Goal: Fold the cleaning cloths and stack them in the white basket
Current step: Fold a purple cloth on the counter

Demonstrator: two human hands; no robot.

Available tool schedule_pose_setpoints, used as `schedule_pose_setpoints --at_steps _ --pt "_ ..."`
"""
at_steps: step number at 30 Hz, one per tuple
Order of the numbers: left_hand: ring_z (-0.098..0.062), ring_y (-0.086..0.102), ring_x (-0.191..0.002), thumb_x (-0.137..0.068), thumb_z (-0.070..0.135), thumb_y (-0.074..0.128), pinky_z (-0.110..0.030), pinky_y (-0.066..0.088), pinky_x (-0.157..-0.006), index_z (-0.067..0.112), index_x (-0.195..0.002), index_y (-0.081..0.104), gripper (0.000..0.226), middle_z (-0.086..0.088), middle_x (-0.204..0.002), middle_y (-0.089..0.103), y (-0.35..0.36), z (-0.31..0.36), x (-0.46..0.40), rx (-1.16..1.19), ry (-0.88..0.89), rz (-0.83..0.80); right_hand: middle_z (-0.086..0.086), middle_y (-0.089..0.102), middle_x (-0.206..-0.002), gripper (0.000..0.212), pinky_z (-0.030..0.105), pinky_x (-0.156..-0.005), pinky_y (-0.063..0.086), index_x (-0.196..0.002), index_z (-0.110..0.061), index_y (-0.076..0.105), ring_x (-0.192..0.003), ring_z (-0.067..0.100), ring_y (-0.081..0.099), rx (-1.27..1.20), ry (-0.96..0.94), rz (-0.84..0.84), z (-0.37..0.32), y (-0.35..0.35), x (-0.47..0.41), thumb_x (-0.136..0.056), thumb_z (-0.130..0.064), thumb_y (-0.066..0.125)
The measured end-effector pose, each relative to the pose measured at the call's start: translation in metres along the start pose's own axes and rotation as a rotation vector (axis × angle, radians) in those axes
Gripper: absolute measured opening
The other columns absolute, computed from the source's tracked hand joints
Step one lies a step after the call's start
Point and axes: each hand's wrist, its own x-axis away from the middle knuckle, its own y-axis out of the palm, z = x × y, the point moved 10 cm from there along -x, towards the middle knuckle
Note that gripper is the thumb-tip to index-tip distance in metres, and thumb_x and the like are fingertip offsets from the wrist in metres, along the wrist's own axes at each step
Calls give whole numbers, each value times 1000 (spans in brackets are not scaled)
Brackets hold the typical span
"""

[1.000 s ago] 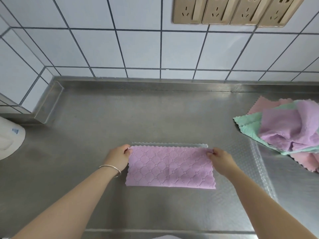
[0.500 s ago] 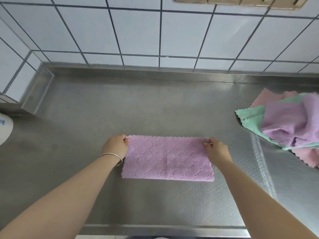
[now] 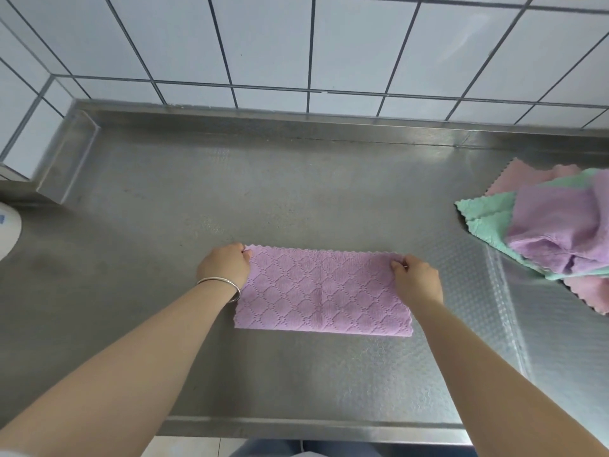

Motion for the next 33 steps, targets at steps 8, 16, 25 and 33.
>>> schedule_pose_setpoints --at_steps 8,16,25,33 --pt "-36 57 -98 -82 30 60 -42 46 -76 10 -104 59 30 -13 -112 57 -30 12 41 164 160 467 14 58 -117 38 40 -84 44 -120 -9 44 -106 32 55 -216 148 72 12 -5 15 -92 -34 50" --pt "-22 -21 -142 -74 75 -7 -57 -14 -111 36 -147 -2 83 8 -154 -21 72 115 93 -259 651 -35 13 58 -109 49 36 -80 48 -104 -5 63 -93 30 58 -75 263 -79 36 15 29 -82 -45 46" --pt "-25 -35 -135 -61 82 -16 -57 -19 -107 34 -134 -31 89 3 -141 -44 95 122 95 -372 662 -126 11 54 -123 56 38 -91 44 -123 -9 54 -114 29 52 172 287 -145 35 20 50 -90 -49 35" --pt "-20 -17 -144 -89 65 25 -52 -4 -116 30 -149 1 73 4 -156 -15 74 135 98 -216 599 -225 5 58 -93 28 33 -77 45 -108 -12 55 -88 27 57 -67 224 -61 16 1 65 -84 -26 47"
